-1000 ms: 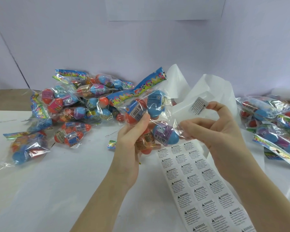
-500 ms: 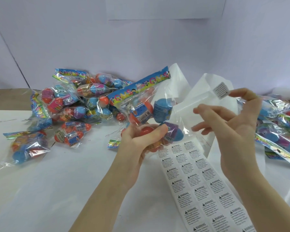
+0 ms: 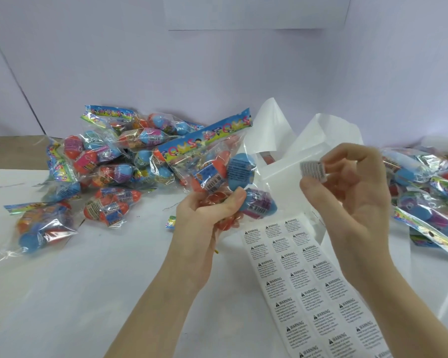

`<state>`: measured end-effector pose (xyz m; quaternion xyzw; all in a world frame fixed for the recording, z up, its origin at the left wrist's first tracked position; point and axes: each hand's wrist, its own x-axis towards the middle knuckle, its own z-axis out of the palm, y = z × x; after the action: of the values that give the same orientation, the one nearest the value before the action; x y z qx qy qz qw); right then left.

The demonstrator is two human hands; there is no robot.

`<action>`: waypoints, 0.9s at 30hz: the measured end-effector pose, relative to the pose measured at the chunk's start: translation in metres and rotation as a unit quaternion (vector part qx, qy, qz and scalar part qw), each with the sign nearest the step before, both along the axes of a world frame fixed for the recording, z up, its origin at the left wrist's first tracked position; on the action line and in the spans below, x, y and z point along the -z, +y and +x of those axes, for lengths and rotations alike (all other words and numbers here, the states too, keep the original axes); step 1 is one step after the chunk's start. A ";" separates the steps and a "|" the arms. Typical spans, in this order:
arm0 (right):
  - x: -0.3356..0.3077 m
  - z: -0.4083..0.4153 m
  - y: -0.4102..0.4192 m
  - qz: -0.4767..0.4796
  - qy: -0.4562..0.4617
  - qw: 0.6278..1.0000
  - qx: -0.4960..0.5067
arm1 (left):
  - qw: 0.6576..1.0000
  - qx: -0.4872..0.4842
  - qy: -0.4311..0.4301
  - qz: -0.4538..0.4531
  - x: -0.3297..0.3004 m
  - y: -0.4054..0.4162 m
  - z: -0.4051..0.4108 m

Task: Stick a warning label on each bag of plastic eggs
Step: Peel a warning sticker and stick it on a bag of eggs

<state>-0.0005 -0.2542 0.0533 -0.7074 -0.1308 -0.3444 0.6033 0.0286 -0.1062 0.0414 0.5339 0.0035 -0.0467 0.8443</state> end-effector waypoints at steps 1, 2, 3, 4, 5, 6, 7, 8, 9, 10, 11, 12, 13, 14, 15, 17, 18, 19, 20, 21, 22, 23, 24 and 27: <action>0.001 0.000 0.000 -0.009 0.006 1.000 -0.014 | 1.000 -0.001 -0.003 0.002 0.000 0.000 0.000; 0.001 0.000 0.000 -0.020 0.014 0.999 -0.026 | 1.000 -0.002 -0.006 0.004 0.000 0.000 0.000; 0.001 -0.001 0.000 -0.035 0.023 0.998 -0.036 | 1.000 -0.004 -0.009 0.008 0.001 0.000 0.000; 0.002 -0.001 -0.001 -0.053 0.029 0.997 -0.043 | 1.000 -0.005 -0.011 0.013 0.001 -0.001 -0.001; 0.002 -0.001 -0.001 -0.070 0.035 0.996 -0.050 | 1.000 -0.006 -0.013 0.019 0.001 -0.001 -0.001; 0.002 -0.001 -0.001 -0.085 0.041 0.994 -0.058 | 1.000 -0.007 -0.015 0.023 0.002 -0.001 -0.001; 0.003 -0.001 -0.001 -0.097 0.048 0.992 -0.065 | 1.000 -0.006 -0.017 0.026 0.002 -0.001 -0.001; 0.003 -0.001 0.000 -0.108 0.053 0.990 -0.069 | 0.999 -0.003 -0.020 0.025 0.001 -0.001 -0.001; 0.004 -0.001 0.000 -0.117 0.057 0.989 -0.072 | 0.999 -0.001 -0.024 0.024 0.001 -0.001 -0.002; 0.004 -0.001 0.000 -0.124 0.061 0.988 -0.073 | 0.999 0.002 -0.028 0.023 0.000 -0.002 -0.002; 0.004 -0.001 0.000 -0.129 0.065 0.987 -0.074 | 0.999 0.003 -0.030 0.024 0.000 -0.002 -0.002; 0.005 -0.001 0.001 -0.132 0.068 0.986 -0.075 | 0.999 0.004 -0.031 0.026 -0.001 -0.003 -0.002; 0.005 -0.001 0.001 -0.136 0.069 0.986 -0.075 | 0.999 0.006 -0.032 0.029 -0.001 -0.003 -0.003; 0.006 0.000 0.002 -0.143 0.066 0.985 -0.072 | 0.999 0.008 -0.034 0.032 -0.001 -0.004 -0.003; 0.006 0.000 0.003 -0.154 0.062 0.984 -0.065 | 0.999 0.011 -0.035 0.033 -0.001 -0.004 -0.003; 0.006 0.000 0.004 -0.175 0.055 0.982 -0.051 | 0.999 0.013 -0.034 0.033 -0.001 -0.004 -0.004; 0.006 0.001 0.005 -0.180 0.052 0.981 -0.045 | 0.999 0.014 -0.034 0.034 -0.001 -0.004 -0.004; 0.006 0.001 0.005 -0.184 0.050 0.981 -0.040 | 0.999 0.016 -0.033 0.036 -0.001 -0.004 -0.005; 0.007 0.001 0.005 -0.188 0.047 0.980 -0.036 | 0.999 0.018 -0.032 0.038 -0.002 -0.004 -0.005; 0.007 0.001 0.005 -0.190 0.046 0.980 -0.033 | 0.999 0.020 -0.032 0.038 -0.002 -0.004 -0.005; 0.007 0.001 0.005 -0.192 0.047 0.980 -0.032 | 0.999 0.022 -0.032 0.037 -0.002 -0.004 -0.005; 0.007 0.000 0.005 -0.192 0.048 0.980 -0.032 | 0.998 0.024 -0.033 0.037 -0.002 -0.004 -0.005; 0.007 0.000 0.005 -0.192 0.046 0.980 -0.033 | 0.998 0.026 -0.034 0.037 -0.002 -0.004 -0.005; 0.006 0.000 0.006 -0.200 0.035 0.979 -0.031 | 0.998 0.030 -0.034 0.037 -0.002 -0.004 -0.005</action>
<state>-0.0008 -0.2485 0.0473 -0.8210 -0.1972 -0.2674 0.4643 0.0232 -0.1101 0.0437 0.5655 -0.0393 -0.0542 0.8221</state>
